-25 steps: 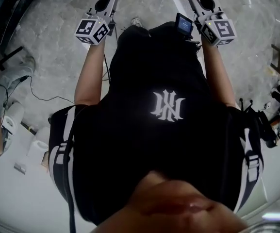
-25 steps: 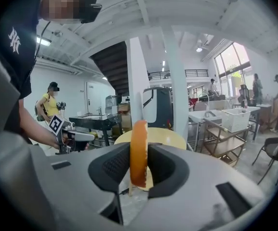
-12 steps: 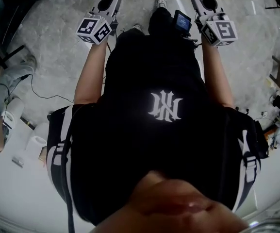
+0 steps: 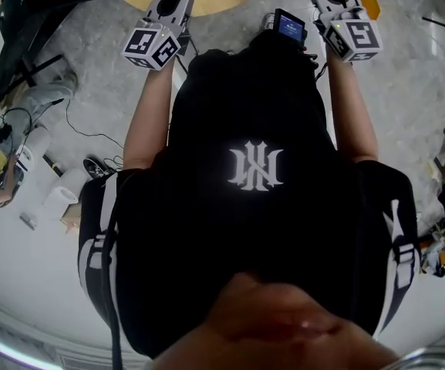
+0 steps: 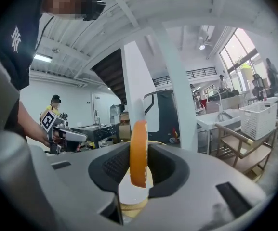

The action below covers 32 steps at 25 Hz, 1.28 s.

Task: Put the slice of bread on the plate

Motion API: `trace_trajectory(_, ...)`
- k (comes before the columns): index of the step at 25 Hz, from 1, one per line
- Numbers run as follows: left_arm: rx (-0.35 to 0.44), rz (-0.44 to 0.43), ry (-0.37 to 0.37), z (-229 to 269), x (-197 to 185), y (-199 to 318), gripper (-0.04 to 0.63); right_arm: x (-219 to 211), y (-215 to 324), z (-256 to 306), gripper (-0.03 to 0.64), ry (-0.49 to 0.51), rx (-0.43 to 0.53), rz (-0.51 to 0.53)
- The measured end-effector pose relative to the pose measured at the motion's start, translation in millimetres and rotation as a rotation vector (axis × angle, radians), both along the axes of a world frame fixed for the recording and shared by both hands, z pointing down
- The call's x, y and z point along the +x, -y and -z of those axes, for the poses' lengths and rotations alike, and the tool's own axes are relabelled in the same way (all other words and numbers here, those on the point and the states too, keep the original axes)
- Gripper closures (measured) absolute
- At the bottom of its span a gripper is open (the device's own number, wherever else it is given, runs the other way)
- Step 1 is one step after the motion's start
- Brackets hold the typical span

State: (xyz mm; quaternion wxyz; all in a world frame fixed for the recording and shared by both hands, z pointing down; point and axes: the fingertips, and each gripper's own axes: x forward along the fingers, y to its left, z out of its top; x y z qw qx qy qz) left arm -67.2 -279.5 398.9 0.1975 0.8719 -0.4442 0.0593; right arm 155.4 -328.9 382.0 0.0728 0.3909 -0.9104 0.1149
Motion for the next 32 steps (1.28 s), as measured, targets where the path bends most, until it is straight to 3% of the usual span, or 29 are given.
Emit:
trace_trajectory(9, -0.074, 0.111, 0.017, -8, 12, 7, 0.586, -7, 16, -27, 0.522, 0.020, -0.045, 0.159)
trace_trajectory(12, -0.101, 0.103, 0.002, -17, 6, 11, 0.586, -17, 20, -49, 0.522, 0.025, -0.117, 0.146)
trace_trajectory(16, -0.145, 0.058, -0.018, -42, 5, 6, 0.586, -34, 8, -54, 0.522, 0.005, -0.139, 0.160)
trace_trajectory(20, -0.138, 0.013, -0.010, -55, 13, 12, 0.586, -27, 1, -63, 0.522, -0.010, -0.183, 0.124)
trace_trajectory(24, -0.143, 0.033, -0.051, -71, 15, 12, 0.586, -35, -11, -73, 0.522, -0.012, -0.236, 0.185)
trace_trajectory(32, -0.146, 0.035, -0.086, -74, 15, 1, 0.586, -65, -31, -74, 0.522, 0.213, -0.395, 0.230)
